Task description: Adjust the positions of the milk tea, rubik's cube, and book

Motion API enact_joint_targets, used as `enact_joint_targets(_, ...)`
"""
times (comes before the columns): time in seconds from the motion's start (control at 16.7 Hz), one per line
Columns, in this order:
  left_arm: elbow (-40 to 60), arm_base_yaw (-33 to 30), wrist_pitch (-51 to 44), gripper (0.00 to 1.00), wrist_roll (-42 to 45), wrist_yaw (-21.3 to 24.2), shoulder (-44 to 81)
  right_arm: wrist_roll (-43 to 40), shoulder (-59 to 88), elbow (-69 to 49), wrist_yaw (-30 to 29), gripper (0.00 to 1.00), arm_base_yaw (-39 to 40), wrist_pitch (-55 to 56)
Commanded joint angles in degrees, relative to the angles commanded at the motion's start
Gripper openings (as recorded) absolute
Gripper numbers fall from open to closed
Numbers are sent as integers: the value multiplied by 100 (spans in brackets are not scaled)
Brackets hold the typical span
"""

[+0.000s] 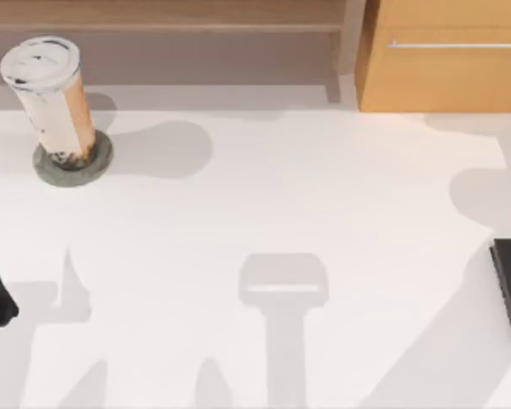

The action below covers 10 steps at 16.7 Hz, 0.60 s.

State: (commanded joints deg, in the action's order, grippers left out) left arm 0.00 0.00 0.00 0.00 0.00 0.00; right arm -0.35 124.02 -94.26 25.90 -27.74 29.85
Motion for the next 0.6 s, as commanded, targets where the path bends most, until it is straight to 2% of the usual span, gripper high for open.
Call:
enact_joint_targets(0.06,0,0,0,100,0,0,0,0,0,0,0,2,0,0)
enact_joint_targets(0.12,0,0,0,100,0,0,0,0,0,0,0,0,0,0)
enact_joint_targets(0.6,0,0,0,100,0,0,0,8,-11,-2,2,0,-18,0)
